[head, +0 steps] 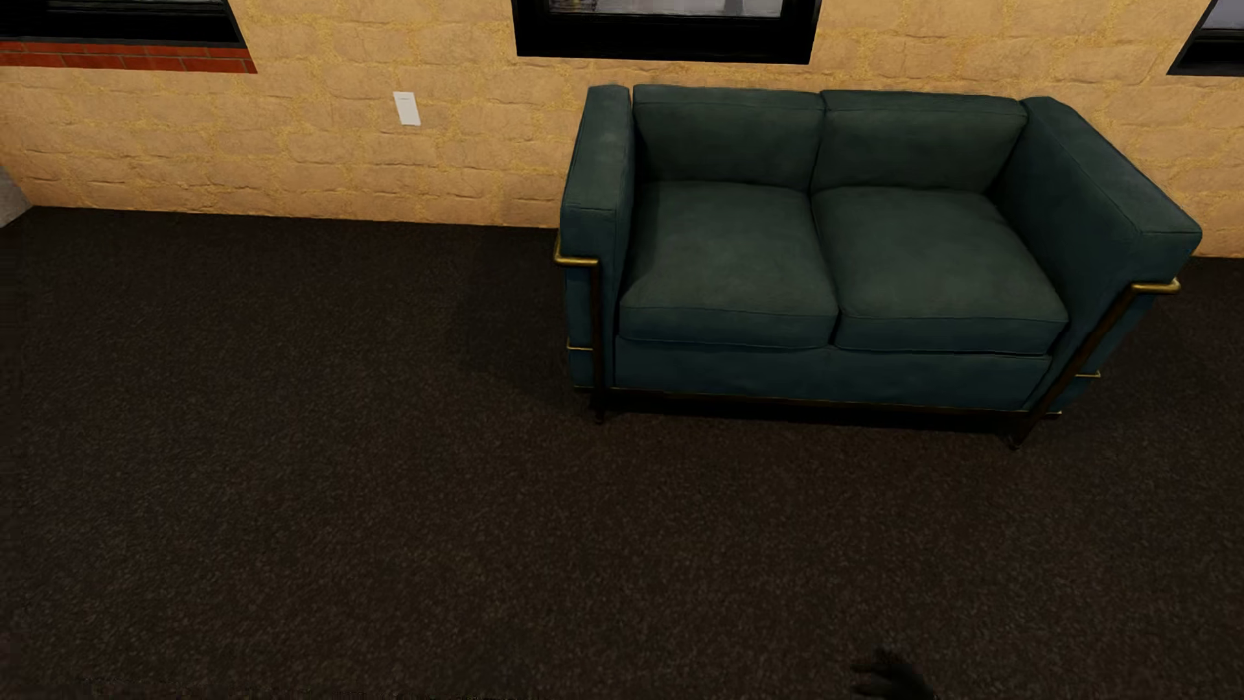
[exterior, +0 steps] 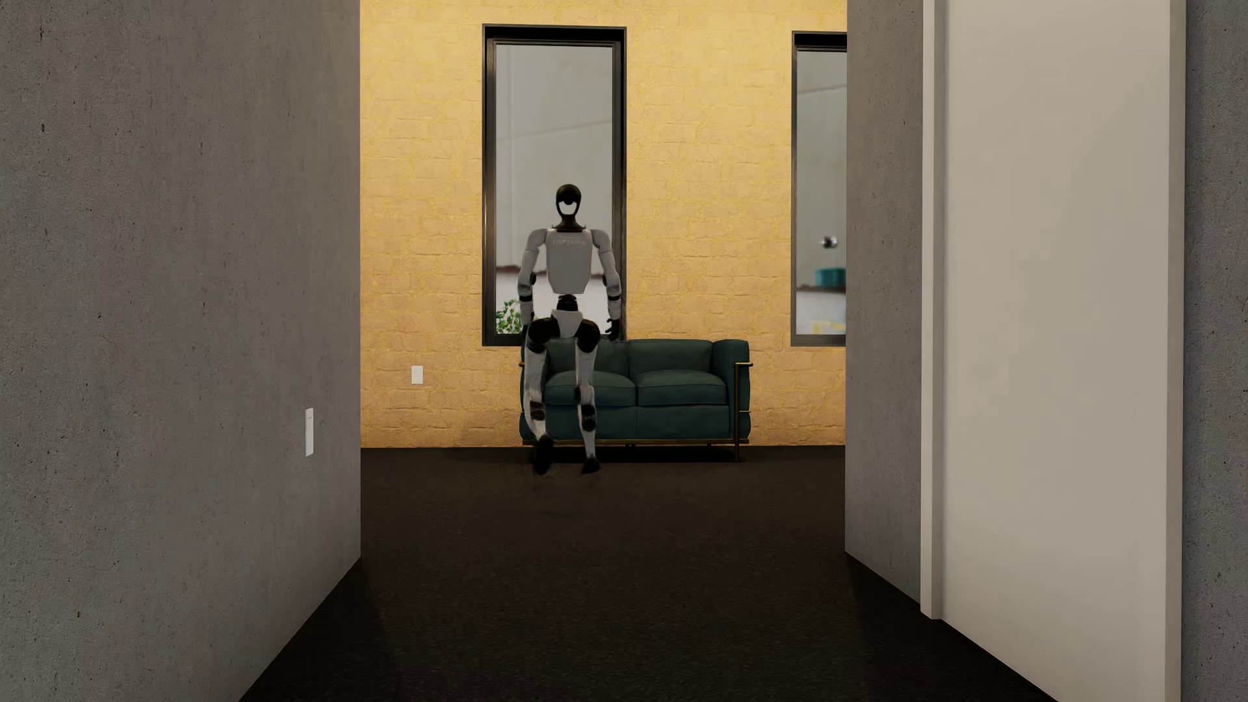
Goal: Walk to the sofa
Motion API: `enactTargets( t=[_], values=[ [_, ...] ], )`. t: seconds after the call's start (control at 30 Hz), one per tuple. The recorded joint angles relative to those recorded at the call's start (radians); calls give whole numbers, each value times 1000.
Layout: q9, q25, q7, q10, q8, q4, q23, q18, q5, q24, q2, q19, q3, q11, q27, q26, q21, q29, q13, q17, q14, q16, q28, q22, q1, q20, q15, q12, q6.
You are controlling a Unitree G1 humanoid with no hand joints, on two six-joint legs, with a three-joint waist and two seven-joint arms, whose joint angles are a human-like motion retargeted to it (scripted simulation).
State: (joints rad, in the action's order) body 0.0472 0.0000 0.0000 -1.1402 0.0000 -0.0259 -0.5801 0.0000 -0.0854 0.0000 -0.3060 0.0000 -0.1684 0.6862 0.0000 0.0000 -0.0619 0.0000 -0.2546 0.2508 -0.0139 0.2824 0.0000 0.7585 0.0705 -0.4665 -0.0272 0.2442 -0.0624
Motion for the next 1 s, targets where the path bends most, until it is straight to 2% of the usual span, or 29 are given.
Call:
enactTargets(
  t=[0.1,0.2,0.23,0.27,0.3,0.4,0.57,0.6,0.63,0.67,0.8,1.0],
  values=[
    [9,0,0,292,0,47,152,0,7,0,97,0,64,-81,0,0,-11,0,26,9,22,13,0,1,134,68,6,41,-10],
    [-11,0,0,615,0,94,216,0,16,0,152,0,142,-135,0,0,-27,0,12,13,-141,12,0,-20,131,110,14,80,-9],
    [-12,0,0,667,0,96,208,0,21,0,170,0,159,-146,0,0,-44,0,12,9,-125,0,0,-12,113,148,8,90,-9],
    [-15,0,0,688,0,93,191,0,25,0,189,0,161,-152,0,0,-66,0,16,10,-79,2,0,-12,91,130,-6,94,-5],
    [-18,0,0,696,0,84,167,0,42,0,217,0,145,-166,0,0,-97,0,18,14,-78,3,0,-2,65,106,-29,95,10],
    [-28,0,0,697,0,77,59,0,46,0,308,0,101,-216,0,0,-167,0,-9,8,-145,15,0,13,7,25,-74,68,5],
    [-19,0,0,689,0,94,-190,0,38,0,407,0,163,-224,0,0,-292,0,-80,7,-307,4,0,-61,-125,42,-115,15,-15],
    [-20,0,0,670,0,95,-223,0,35,0,423,0,162,-411,0,0,-296,0,-88,8,-300,1,0,-86,-138,44,-111,12,-15],
    [-23,0,0,780,0,99,-249,0,33,0,439,0,158,-419,0,0,-293,0,-95,8,-267,-1,0,-105,-151,41,-116,11,-16],
    [-29,0,0,792,0,102,-266,0,30,0,450,0,156,-427,0,0,-284,0,-101,6,-252,-2,0,-119,-157,38,-127,12,-18],
    [-34,0,0,818,0,102,-261,0,28,0,471,0,144,-441,0,0,-259,0,-86,2,-244,2,0,-121,-172,16,-155,16,-16],
    [-31,0,0,839,0,93,-172,0,34,0,478,0,149,-450,0,0,-283,0,-35,-2,-228,4,0,-31,-176,20,-178,22,-13]
  ],
)
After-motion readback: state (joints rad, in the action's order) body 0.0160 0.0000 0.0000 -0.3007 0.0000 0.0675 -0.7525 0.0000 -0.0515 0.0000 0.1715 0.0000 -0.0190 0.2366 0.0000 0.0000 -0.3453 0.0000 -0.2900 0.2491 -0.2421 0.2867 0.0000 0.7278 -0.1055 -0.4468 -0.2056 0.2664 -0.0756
